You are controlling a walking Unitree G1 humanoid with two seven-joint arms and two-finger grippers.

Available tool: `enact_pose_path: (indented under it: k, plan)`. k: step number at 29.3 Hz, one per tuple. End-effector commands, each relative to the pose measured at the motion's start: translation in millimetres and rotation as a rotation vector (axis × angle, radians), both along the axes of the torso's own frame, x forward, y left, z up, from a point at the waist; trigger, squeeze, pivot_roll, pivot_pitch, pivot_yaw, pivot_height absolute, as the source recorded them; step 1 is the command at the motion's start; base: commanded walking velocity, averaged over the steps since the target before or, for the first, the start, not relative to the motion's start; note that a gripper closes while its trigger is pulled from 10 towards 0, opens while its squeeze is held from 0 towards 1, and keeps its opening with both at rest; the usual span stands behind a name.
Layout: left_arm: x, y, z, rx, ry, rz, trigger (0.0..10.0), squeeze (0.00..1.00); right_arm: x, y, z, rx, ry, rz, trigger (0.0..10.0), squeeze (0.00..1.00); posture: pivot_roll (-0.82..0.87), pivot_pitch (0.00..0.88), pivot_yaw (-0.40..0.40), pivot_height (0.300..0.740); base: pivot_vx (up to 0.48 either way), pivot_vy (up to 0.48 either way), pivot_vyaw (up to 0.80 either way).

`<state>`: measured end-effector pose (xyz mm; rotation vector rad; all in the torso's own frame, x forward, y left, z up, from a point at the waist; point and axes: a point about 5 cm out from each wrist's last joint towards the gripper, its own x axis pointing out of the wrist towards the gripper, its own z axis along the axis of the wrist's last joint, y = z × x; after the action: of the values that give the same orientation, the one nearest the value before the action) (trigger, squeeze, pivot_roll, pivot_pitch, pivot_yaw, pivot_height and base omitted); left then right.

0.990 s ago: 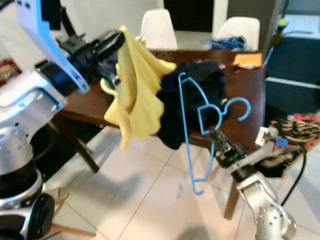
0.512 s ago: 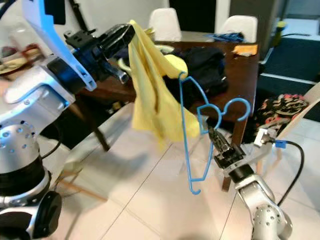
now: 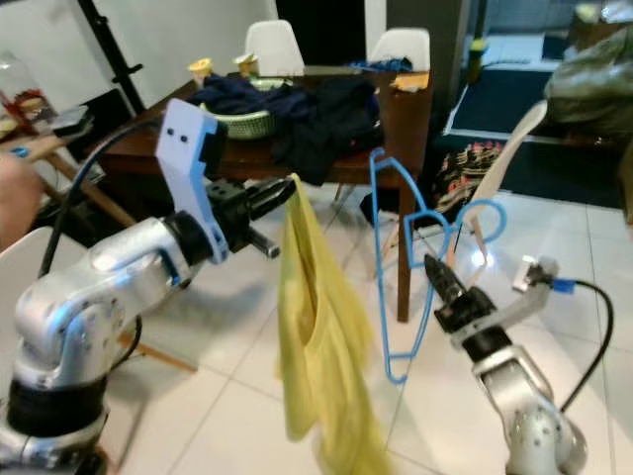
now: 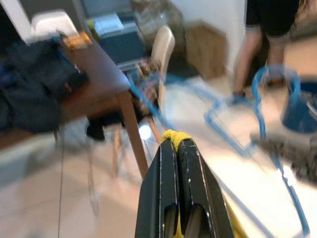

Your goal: Hang hanger

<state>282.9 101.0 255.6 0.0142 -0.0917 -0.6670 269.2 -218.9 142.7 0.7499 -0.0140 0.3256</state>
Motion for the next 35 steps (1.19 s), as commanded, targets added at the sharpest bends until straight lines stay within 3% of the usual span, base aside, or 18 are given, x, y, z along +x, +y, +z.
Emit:
enact_pose_path:
  k: [1, 3, 4, 5, 7, 9, 12, 17, 21, 35]
  plan:
    - [1.9, 5.3, -12.2, 0.060, 0.001, 0.023, 10.0, 0.00, 3.3, -3.2, 3.7, -0.031, -0.009, -0.036, 10.0, 0.00, -0.04, 0.002, 0.105, 0.740, 0.000, 0.000, -0.80]
    - [1.9, 20.6, -49.1, 0.133, 0.090, 0.075, 10.0, 0.00, 8.7, -7.1, 4.9, -0.103, -0.001, -0.073, 10.0, 0.00, -0.04, 0.000, 0.098, 0.740, 0.000, 0.000, -0.80]
    - [1.9, 20.6, -49.1, 0.133, 0.090, 0.075, 10.0, 0.00, 8.7, -7.1, 4.9, -0.103, -0.001, -0.073, 10.0, 0.00, -0.04, 0.000, 0.098, 0.740, 0.000, 0.000, -0.80]
    - [1.7, 29.6, -63.0, 0.141, 0.127, 0.108, 10.0, 0.00, 11.4, -7.5, 4.4, -0.151, 0.010, -0.082, 10.0, 0.00, -0.04, 0.002, 0.092, 0.740, 0.000, 0.000, -0.80]
    - [1.7, 29.6, -63.0, 0.141, 0.127, 0.108, 10.0, 0.00, 11.4, -7.5, 4.4, -0.151, 0.010, -0.082, 10.0, 0.00, -0.04, 0.002, 0.092, 0.740, 0.000, 0.000, -0.80]
    - [-1.9, 47.4, -87.1, 0.139, 0.192, 0.168, 10.0, 0.00, 14.4, -5.3, 2.7, -0.237, 0.035, -0.072, 10.0, 0.00, -0.04, 0.006, 0.081, 0.740, 0.000, 0.000, -0.80]
    - [-8.2, 56.1, -106.7, 0.125, 0.226, 0.194, 10.0, 0.00, 15.3, -5.6, 3.0, -0.249, 0.046, -0.069, 10.0, 0.00, -0.05, 0.010, 0.076, 0.740, 0.000, 0.000, -0.80]
    - [-8.8, 58.9, -107.5, 0.009, 0.227, 0.204, 10.0, 0.00, 15.7, -6.0, 1.9, -0.259, 0.058, -0.066, 10.0, 0.00, -0.05, 0.014, 0.067, 0.740, 0.000, 0.000, -0.80]
    - [-7.3, 59.8, -109.2, -0.029, 0.226, 0.198, 10.0, 0.00, 16.9, -5.3, -1.1, -0.283, 0.078, -0.062, 10.0, 0.00, -0.05, 0.014, 0.067, 0.740, 0.000, 0.000, -0.80]
    - [-5.6, 59.5, -113.0, -0.045, 0.218, 0.168, 10.0, 0.00, 18.2, -1.2, -4.9, -0.349, 0.097, -0.007, 10.0, 0.00, -0.06, 0.021, 0.064, 0.740, 0.000, 0.000, -0.80]
